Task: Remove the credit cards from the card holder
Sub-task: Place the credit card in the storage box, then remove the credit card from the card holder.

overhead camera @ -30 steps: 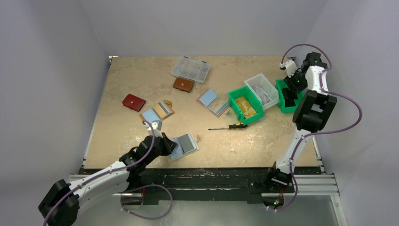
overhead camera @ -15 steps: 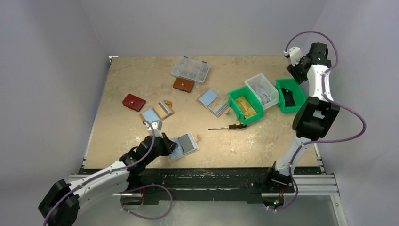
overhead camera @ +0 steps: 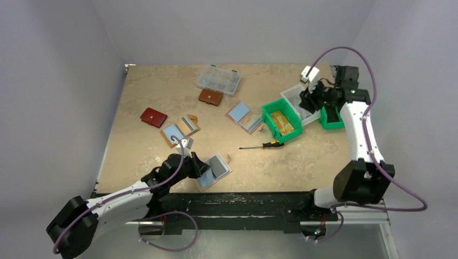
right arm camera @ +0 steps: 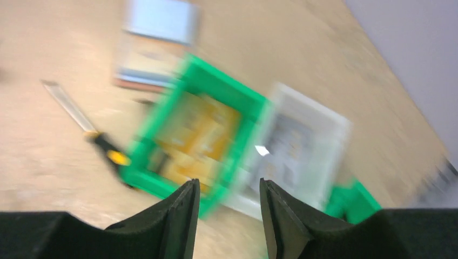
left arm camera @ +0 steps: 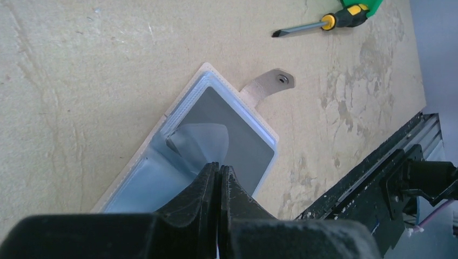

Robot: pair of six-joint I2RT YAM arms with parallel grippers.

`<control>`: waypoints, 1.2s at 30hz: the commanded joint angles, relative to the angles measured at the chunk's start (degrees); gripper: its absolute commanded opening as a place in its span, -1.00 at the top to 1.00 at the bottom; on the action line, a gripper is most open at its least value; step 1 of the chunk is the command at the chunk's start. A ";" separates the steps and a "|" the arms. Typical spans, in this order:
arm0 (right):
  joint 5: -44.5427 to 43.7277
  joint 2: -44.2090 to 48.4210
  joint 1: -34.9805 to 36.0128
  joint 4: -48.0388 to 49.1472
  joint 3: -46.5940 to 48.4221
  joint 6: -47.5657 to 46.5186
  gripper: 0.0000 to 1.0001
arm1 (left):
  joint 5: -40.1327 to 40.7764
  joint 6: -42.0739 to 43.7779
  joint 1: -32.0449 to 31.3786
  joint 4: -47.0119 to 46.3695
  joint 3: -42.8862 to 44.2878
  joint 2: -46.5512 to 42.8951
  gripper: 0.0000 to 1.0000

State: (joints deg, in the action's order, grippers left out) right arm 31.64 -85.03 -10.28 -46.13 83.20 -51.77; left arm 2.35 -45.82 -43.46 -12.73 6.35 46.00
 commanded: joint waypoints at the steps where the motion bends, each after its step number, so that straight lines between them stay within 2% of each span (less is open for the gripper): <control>1: 21.19 5.76 8.88 1.15 -10.01 3.49 -0.05 | -5.52 2.32 0.27 -8.03 2.82 3.76 1.00; 3: 26.86 6.79 13.98 3.10 -14.02 5.06 -0.05 | -6.80 2.79 0.29 -10.16 3.70 6.08 1.00; 6: 30.84 6.89 19.41 5.75 -17.94 6.38 -0.05 | -8.52 3.67 0.27 -12.81 5.36 9.49 1.00; 11: 35.00 5.91 22.09 9.28 -21.81 9.85 -0.04 | -12.62 5.23 0.19 -17.83 9.21 16.78 1.00; 15: 34.79 6.45 24.70 13.74 -25.11 13.14 -0.03 | -15.71 5.34 -0.24 -22.41 11.58 22.51 1.00; 18: 27.53 8.08 28.51 20.94 -27.09 19.92 -0.03 | -16.23 5.64 -0.57 -22.72 12.43 25.25 1.00; 23: 22.04 8.18 34.62 22.05 -27.51 20.21 -0.03 | -10.58 5.86 -0.49 -16.16 11.74 24.93 1.00; 27: 19.96 7.67 41.52 19.70 -29.04 11.60 -0.04 | -4.57 6.40 -0.45 -9.18 11.25 22.73 1.00; 30: 15.01 6.88 46.10 19.77 -30.93 4.77 -0.03 | -0.10 6.56 -0.44 -3.98 11.12 19.94 1.00; 34: 10.12 5.41 49.80 21.45 -31.58 3.02 -0.02 | 3.73 6.39 -0.41 2.37 10.97 16.28 1.00; 36: 8.68 4.90 51.09 22.00 -31.75 2.74 -0.01 | 4.62 5.84 -0.47 4.34 10.93 14.44 0.88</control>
State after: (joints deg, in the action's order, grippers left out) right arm 45.84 -79.50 38.98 -26.48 51.96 -44.84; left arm 1.80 -40.80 -43.83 -14.13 16.93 63.79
